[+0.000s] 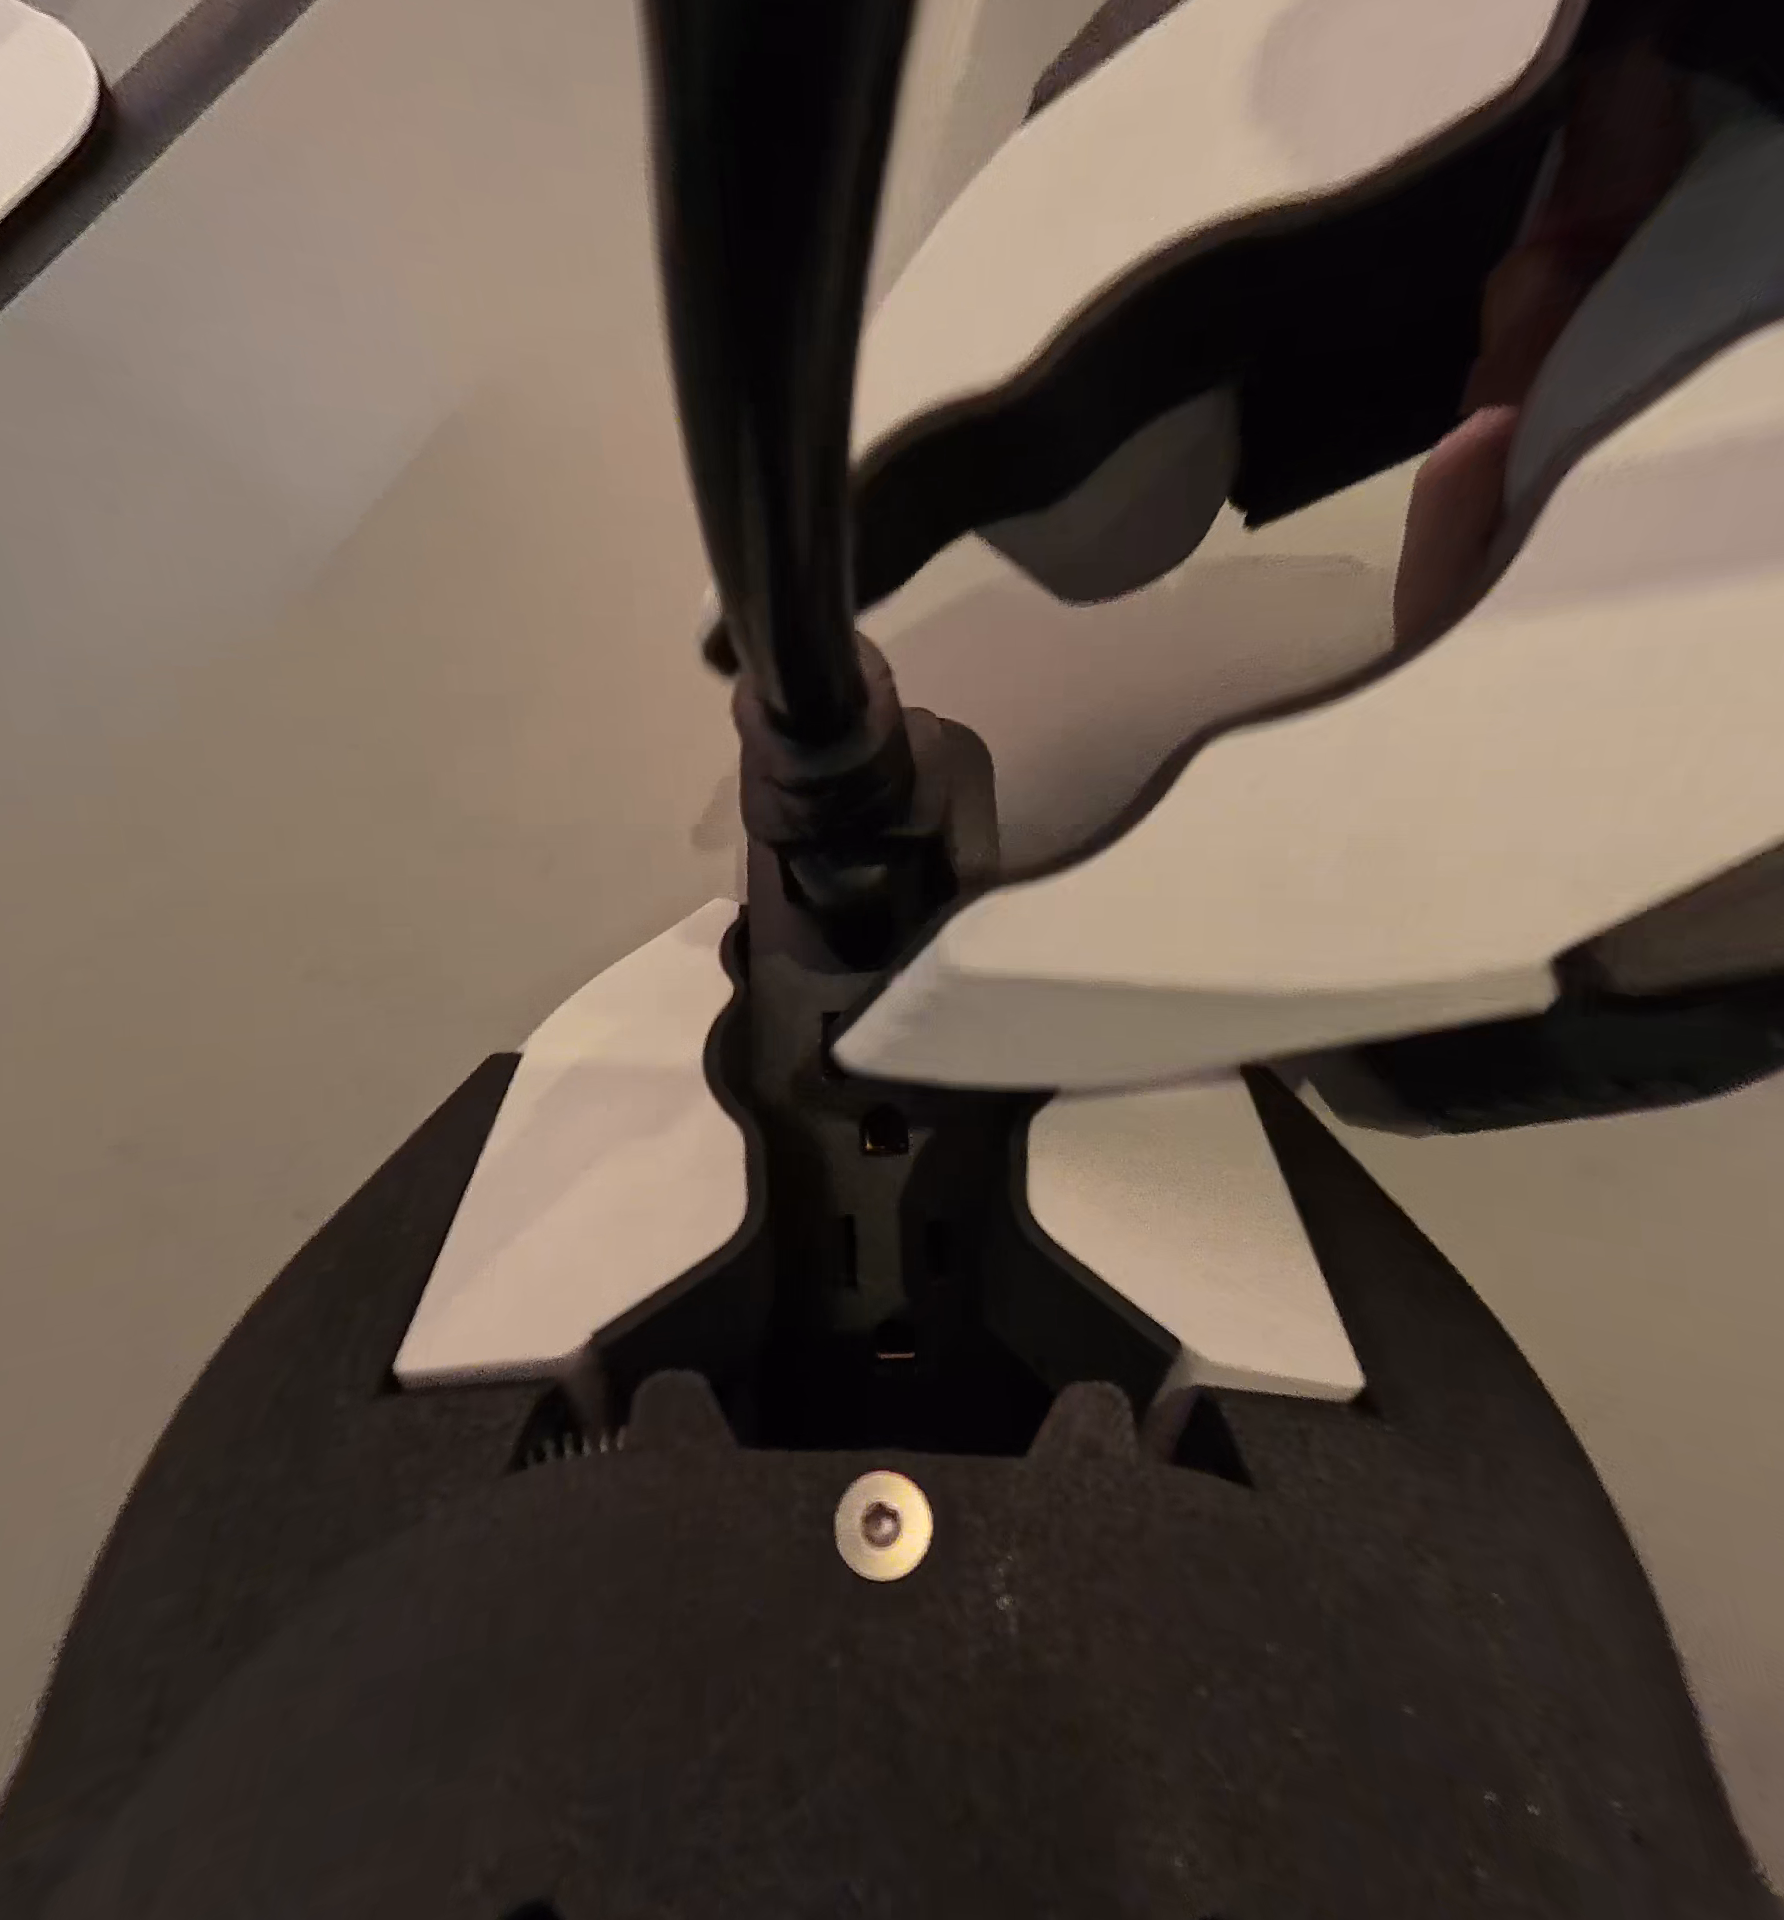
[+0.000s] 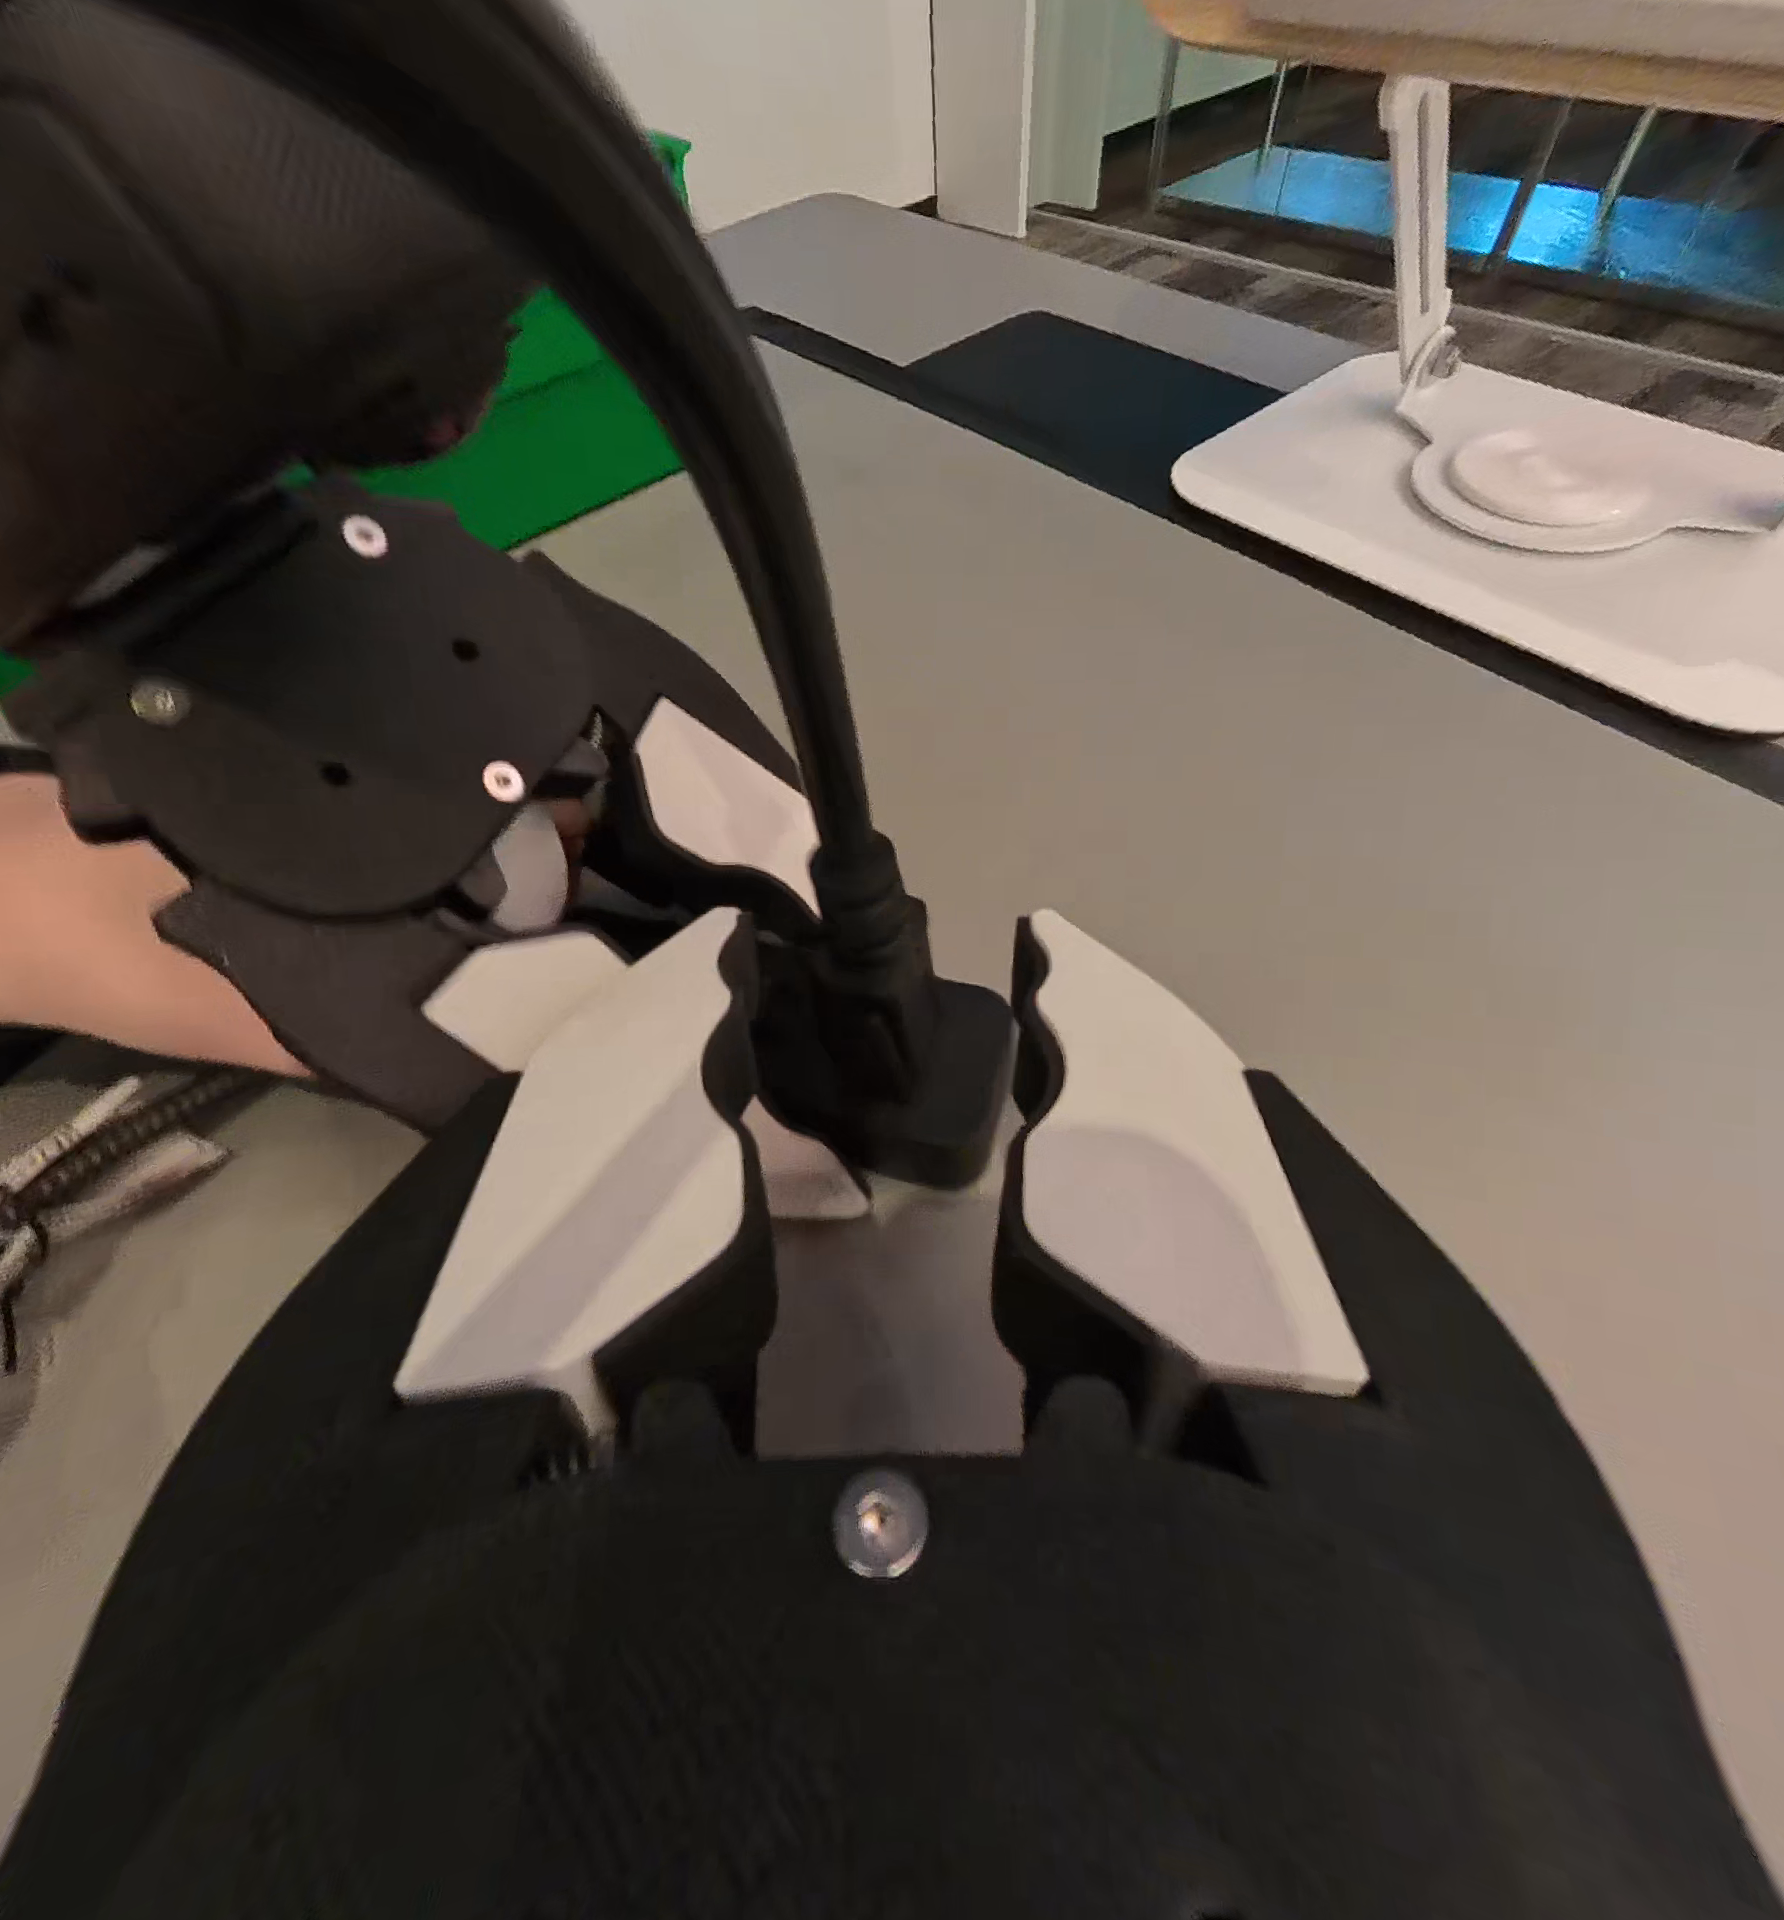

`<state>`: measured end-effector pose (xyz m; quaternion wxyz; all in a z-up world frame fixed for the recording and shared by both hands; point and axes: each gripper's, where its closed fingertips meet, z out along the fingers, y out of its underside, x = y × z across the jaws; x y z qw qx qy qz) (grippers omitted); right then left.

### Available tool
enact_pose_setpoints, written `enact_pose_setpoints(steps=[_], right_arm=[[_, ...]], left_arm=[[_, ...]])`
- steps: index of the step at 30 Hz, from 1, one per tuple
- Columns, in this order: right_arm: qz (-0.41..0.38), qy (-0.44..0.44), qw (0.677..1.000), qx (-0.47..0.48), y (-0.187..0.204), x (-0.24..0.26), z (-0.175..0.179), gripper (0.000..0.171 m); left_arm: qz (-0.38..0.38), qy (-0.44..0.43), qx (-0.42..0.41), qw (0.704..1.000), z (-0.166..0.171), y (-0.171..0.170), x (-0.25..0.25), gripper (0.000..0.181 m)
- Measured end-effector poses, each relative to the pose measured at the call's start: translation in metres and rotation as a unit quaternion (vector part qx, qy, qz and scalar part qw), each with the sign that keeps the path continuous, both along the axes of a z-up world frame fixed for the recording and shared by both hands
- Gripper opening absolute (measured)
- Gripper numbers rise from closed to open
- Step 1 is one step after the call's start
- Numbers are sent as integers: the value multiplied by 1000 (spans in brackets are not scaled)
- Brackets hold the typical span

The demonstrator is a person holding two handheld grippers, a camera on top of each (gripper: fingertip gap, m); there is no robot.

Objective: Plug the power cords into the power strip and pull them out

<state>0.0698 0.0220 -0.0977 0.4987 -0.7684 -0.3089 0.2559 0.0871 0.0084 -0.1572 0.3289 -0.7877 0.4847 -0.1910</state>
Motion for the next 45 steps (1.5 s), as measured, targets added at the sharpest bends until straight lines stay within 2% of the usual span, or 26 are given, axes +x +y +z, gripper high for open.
enact_pose_setpoints(steps=[2, 3, 4, 12, 14, 18, 21, 24, 28, 35, 45], right_arm=[[-4, -12, 1000, -13, 1, -5, -6, 39], [-16, -20, 1000, -18, 4, -4, -10, 28], [-22, -19, 999, -18, 5, -3, -11, 23], [-20, -24, 999, -9, 4, -2, -11, 23], [25, -25, 999, -10, -1, -1, -13, 26], [190, 12, 981, 33, -25, 12, 0, 30], [253, 4, 966, 55, -37, 24, 1, 39], [298, 9, 954, 22, -49, 14, -6, 43], [296, 26, 955, 12, -44, 8, -4, 24], [301, 52, 951, -53, -50, -1, -6, 25], [298, 39, 953, -25, -52, -2, -5, 25]], left_arm=[[10, 5, 6, 1000, 0, 1, 1, 46], [15, 4, 5, 1000, 0, 1, 1, 46], [18, 4, 4, 1000, 0, 1, 1, 46], [24, 5, 5, 1000, 0, 1, 1, 46], [3, 3, 4, 1000, 0, -2, 2, 46], [-129, -13, -6, 992, 1, -24, 5, 46], [-191, -14, -6, 982, 1, -34, 1, 46], [-206, -14, -7, 978, 1, -36, 0, 46], [-225, -15, -7, 974, 1, -39, -1, 45], [-264, -22, -17, 964, 3, -45, -4, 45], [-281, -40, -45, 958, 6, -50, -6, 45]])
